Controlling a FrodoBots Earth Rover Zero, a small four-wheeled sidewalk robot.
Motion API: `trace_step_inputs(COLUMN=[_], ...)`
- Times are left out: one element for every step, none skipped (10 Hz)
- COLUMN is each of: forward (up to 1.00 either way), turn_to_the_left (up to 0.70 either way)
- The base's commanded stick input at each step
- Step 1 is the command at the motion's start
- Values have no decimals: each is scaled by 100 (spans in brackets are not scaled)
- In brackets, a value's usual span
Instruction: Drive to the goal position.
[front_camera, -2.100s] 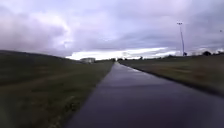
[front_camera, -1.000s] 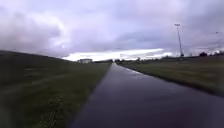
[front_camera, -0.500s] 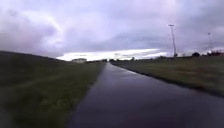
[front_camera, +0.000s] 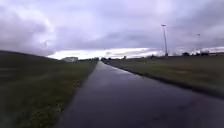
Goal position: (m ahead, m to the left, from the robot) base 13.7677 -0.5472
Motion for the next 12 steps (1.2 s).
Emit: trace_step_inputs(forward=[70, 70, 70, 70, 70, 70, 70, 70, 70, 70, 70, 70], turn_to_the_left=[0, 0, 0, 0, 0, 0, 0, 18, 27, 27, 27, 27])
